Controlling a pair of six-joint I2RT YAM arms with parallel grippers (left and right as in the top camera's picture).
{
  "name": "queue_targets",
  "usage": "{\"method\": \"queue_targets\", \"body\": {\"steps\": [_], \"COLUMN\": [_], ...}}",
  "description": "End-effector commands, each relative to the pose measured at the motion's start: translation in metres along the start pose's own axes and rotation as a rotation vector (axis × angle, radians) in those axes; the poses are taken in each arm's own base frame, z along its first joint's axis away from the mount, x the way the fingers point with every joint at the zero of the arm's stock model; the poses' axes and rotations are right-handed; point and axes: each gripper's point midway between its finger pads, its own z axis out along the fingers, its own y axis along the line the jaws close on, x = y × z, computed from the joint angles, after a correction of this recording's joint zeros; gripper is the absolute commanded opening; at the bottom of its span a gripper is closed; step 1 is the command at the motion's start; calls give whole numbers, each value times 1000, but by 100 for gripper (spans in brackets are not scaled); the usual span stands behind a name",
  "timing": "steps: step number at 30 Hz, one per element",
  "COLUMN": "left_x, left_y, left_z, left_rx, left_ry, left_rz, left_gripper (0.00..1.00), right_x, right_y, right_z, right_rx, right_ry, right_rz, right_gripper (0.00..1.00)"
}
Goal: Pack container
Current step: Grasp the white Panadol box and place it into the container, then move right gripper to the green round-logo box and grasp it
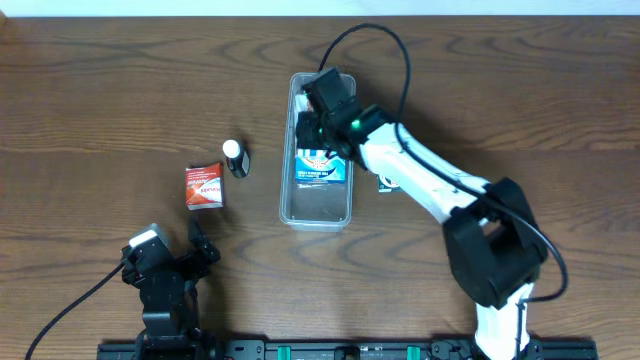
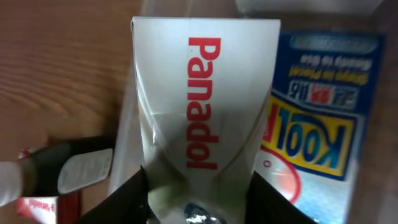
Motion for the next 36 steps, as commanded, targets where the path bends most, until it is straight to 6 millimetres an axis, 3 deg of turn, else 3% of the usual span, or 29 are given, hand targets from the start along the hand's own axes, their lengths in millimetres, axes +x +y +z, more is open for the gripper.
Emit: {"method": "queue_targets", "body": {"steps": [1, 6, 10, 13, 18, 21, 23, 26, 30, 36], "left_x": [7, 7, 7, 7, 7, 7, 7, 7, 7, 7], "left_y": [2, 2, 2, 2, 2, 2, 2, 2, 2, 2], "left_z": [3, 3, 3, 3, 3, 3, 3, 3, 3, 3], "left_rx": [-8, -8, -8, -8, -8, -8, -8, -8, -8, -8], "left_ry": [14, 14, 14, 14, 14, 14, 14, 14, 14, 14], "left_rz": [14, 14, 14, 14, 14, 14, 14, 14, 14, 14], "left_gripper": [98, 98, 98, 98, 98, 98, 98, 98, 98, 98], "right_x": [-9, -19, -29, -46, -74, -77, -70, -48, -11, 37], "right_y": [9, 21, 15, 4, -37, -68, -92, -123, -152, -172], "right_z": [-4, -9, -19, -41, -108, -140, -151, -148, -119, -73], "right_rx": [-28, -88, -87, -75, -12, 49, 99, 169, 258, 324], "right_ry": [-36, -65, -83, -115, -162, -150, -107, 2, 139, 272], "right_rz": [30, 17, 7, -12, -44, -54, -47, -35, -31, -20], "right_gripper": [61, 71, 68, 66, 63, 72, 76, 77, 77, 77]}}
